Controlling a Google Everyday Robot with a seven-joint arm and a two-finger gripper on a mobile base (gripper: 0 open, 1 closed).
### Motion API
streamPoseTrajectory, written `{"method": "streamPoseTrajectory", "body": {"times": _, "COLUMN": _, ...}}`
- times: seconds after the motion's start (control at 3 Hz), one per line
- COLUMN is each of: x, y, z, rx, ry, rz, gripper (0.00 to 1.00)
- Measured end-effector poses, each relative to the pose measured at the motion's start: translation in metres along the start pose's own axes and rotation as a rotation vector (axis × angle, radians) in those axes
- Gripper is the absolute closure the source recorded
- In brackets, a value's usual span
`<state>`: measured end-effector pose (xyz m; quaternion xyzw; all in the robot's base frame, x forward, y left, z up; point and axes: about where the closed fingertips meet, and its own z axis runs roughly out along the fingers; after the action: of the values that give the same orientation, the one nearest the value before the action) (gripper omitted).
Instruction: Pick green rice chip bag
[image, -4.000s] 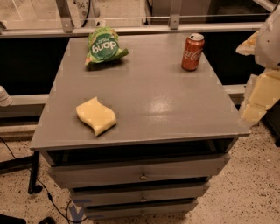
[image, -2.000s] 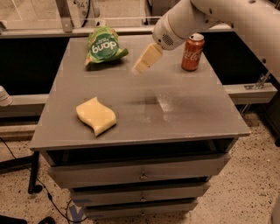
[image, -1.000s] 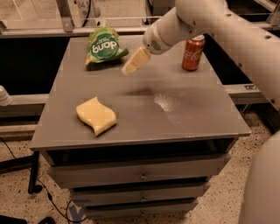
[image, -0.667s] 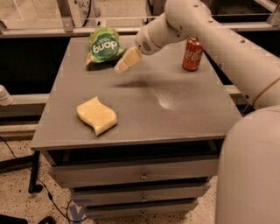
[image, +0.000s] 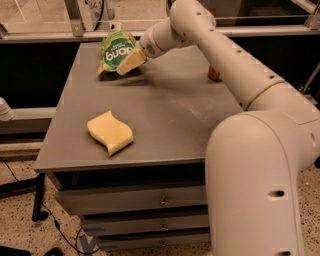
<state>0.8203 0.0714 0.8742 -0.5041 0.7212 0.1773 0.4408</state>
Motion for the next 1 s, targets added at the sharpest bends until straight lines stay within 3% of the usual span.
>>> {"method": "streamPoseTrajectory", "body": {"times": 0.33, "x": -0.010, "y": -0.001, "z": 0.025, "rx": -0.010, "ry": -0.028, "rz": 0.004, "gripper": 0.00}}
{"method": "streamPoseTrajectory", "body": {"times": 0.67, "x": -0.008, "y": 0.002, "z": 0.040, "rx": -0.013, "ry": -0.032, "rz": 0.008, "gripper": 0.16}}
{"method": "streamPoseTrajectory", "body": {"times": 1.0, "x": -0.004, "y": 0.002, "z": 0.044, "rx": -0.007, "ry": -0.030, "rz": 0.006, "gripper": 0.40}}
